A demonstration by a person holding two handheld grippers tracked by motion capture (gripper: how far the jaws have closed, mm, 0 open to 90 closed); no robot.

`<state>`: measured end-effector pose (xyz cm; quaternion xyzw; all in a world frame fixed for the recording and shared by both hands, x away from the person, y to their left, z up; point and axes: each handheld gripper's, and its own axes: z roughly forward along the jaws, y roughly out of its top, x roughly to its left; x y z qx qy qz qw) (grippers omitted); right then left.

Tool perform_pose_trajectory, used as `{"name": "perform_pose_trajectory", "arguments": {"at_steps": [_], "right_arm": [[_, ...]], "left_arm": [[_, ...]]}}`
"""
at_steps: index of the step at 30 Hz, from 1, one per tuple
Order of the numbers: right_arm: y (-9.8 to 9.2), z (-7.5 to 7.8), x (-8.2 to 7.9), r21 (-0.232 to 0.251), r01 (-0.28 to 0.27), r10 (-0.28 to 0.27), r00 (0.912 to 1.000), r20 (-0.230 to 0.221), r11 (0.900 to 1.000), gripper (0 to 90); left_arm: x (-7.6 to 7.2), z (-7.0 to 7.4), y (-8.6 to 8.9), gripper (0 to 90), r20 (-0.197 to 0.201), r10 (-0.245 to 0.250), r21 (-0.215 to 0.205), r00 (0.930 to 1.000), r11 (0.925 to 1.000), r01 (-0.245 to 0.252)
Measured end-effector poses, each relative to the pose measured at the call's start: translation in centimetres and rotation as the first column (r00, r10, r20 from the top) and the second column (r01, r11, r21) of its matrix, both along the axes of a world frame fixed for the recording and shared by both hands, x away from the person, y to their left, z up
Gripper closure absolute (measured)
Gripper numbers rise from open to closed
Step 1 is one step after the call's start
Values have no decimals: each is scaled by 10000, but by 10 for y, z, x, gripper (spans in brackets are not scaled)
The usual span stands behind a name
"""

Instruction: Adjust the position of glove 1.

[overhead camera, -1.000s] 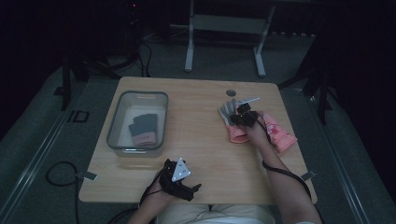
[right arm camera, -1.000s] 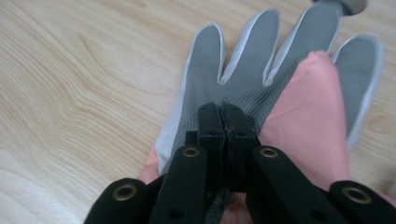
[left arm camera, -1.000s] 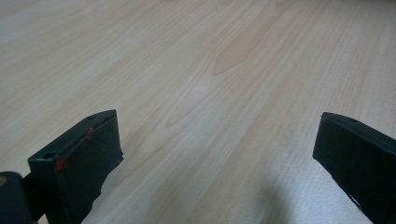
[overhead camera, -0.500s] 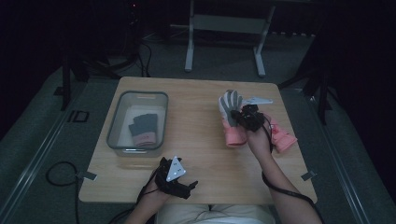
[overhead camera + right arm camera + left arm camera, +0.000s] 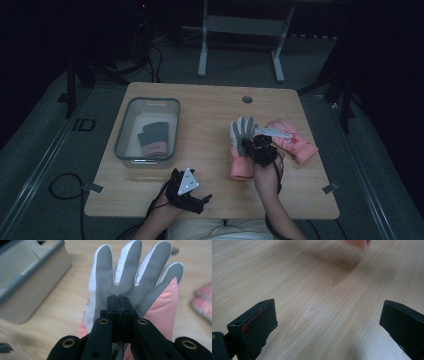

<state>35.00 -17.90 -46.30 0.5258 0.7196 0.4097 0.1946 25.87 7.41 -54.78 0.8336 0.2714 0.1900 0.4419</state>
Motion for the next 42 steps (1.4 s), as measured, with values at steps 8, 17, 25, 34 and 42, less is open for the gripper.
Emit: {"name": "perform_pose_trajectory", "arguments": {"at_steps": [8,17,25,34,42], "right_arm": [[20,-53,6,-322,-8,-23,9953,-967,9995,890],[27,-76,17,-441,-262,205,9918,-1259,9987,853],[30,-77,27,-430,-547,491,9913,-1224,9976,830],[24,-52,16,-344,-843,816,9939,-745,9958,648],[-8,-19,10,-220,-1292,1294,9915,95,9914,618]], "left_arm": [[0,-3,-3,8,-173,-158,-11,9997,9999,158],[1,-7,-5,8,-436,-321,103,9985,9994,326],[3,-8,-5,8,-471,-315,136,9984,9994,322],[4,-9,-3,8,-553,-356,58,9978,9993,359],[4,-9,-3,8,-551,-367,33,9978,9993,369]]}}
